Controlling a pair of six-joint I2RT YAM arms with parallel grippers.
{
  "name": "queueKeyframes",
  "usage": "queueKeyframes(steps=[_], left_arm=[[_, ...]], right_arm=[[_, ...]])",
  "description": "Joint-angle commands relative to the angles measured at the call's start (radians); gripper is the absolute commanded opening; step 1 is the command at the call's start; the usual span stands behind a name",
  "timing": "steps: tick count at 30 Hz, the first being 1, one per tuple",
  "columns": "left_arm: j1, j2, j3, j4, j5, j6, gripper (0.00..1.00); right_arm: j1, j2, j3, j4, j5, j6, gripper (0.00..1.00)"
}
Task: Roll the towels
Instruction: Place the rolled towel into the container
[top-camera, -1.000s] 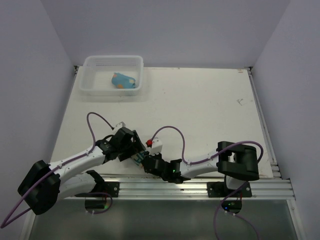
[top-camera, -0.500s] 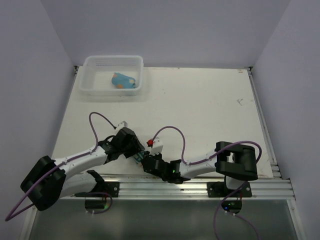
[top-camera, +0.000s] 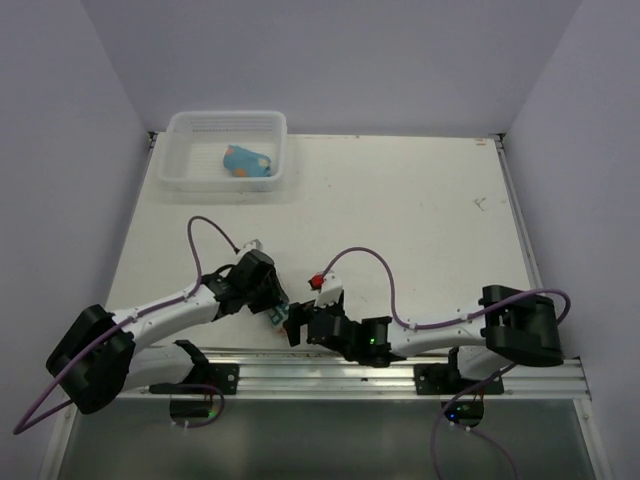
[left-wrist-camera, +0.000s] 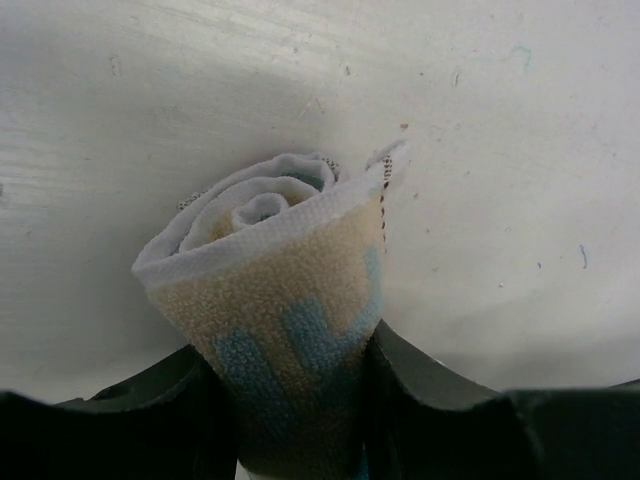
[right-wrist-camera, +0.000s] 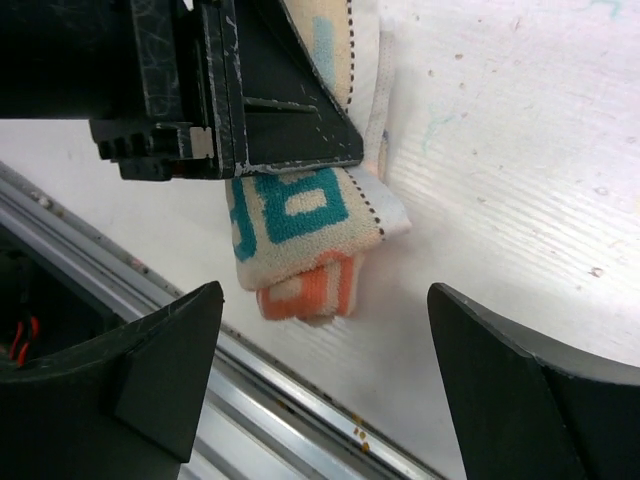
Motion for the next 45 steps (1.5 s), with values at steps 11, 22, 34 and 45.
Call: queueKeyframes(steps=[11, 22, 34, 45], left_arm=[[0.013, 0.162, 0.418, -0.389, -0.258, 0.288, 0.33], [0.378, 0.429, 1.103, -0.471, -0.266, 0.569, 0.31], [0.691, 0.952, 1.732, -0.458, -0.076, 0.534, 0.29], [0.802, 1.169, 1.807, -0.374, 0.007, 0.529, 0.30]], right_arm=[[0.005, -0.461, -0.192, -0.246, 0.035, 0.052, 0.90], [-0.087, -0.585, -0.146, -0.402, 0.026, -0.029, 0.92], [-0.297, -0.406, -0.078, -0.340, -0.198, -0.095, 0.92], [-0.317, -0.272, -0.007, -0.311, -0.216, -0.175, 0.92]])
